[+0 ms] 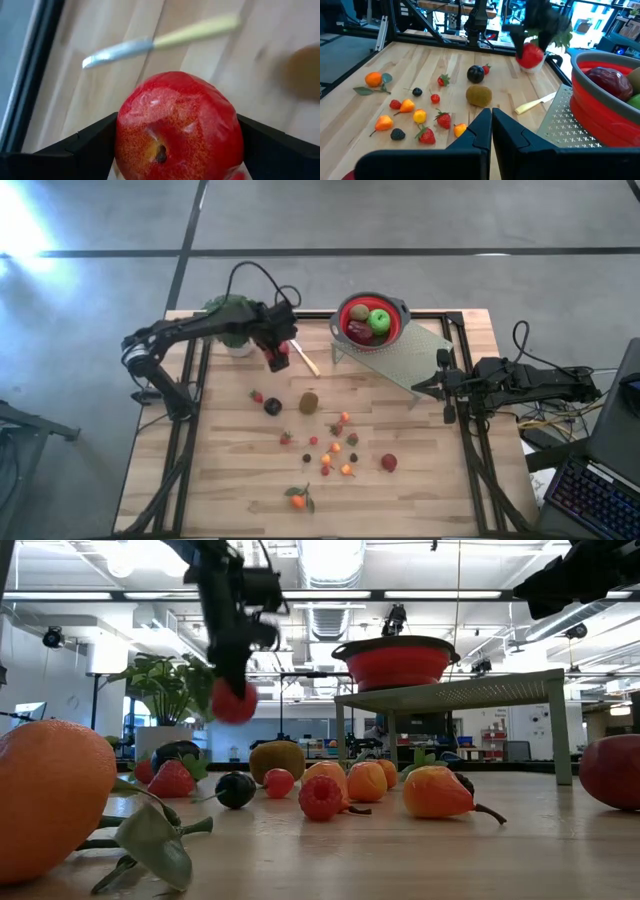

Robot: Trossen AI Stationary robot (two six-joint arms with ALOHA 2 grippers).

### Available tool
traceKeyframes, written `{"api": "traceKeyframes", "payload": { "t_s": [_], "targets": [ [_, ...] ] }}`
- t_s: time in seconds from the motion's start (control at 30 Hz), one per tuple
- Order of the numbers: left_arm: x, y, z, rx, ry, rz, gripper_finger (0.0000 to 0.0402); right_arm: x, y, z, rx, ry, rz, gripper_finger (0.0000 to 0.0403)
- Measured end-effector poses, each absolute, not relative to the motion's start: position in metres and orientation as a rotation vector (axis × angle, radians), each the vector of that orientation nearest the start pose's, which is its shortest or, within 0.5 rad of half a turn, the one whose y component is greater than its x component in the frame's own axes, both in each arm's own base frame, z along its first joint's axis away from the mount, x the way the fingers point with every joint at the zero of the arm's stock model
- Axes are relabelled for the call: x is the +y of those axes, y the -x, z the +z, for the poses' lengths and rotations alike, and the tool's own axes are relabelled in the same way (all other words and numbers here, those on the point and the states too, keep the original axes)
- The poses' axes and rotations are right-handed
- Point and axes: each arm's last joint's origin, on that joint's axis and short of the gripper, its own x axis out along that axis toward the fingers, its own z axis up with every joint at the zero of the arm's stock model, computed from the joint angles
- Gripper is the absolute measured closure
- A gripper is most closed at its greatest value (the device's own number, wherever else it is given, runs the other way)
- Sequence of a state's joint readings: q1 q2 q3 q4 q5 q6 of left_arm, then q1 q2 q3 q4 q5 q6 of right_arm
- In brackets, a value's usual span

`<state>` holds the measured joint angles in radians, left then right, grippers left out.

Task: Pick & Place Fruit
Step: Put the red apple into the red gray colander on the shelf

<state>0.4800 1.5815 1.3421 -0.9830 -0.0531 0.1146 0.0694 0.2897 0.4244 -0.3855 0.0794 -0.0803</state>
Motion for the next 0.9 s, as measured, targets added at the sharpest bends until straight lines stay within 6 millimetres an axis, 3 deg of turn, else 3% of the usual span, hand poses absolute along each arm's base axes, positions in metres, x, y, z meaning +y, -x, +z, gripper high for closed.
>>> {"api": "traceKeyframes", "payload": {
  "t_s": [0.3,0.43,0.63,0.9],
  "targets": [
    [0.139,-0.283,0.371,0.968,0.132,0.302,0.0042,0.004,-0.095,0.247,0.250,0.099,0.000,0.0394],
    [0.137,-0.289,0.400,0.812,0.083,0.304,0.0041,0.004,-0.095,0.247,0.250,0.098,0.000,0.0394],
    [0.135,-0.306,0.418,0.590,0.003,0.299,0.0041,0.004,-0.095,0.247,0.250,0.099,0.001,0.0394],
    [0.139,-0.334,0.414,0.469,-0.072,0.257,0.0041,0.004,-0.095,0.247,0.250,0.099,0.000,0.0394]
  ]
}}
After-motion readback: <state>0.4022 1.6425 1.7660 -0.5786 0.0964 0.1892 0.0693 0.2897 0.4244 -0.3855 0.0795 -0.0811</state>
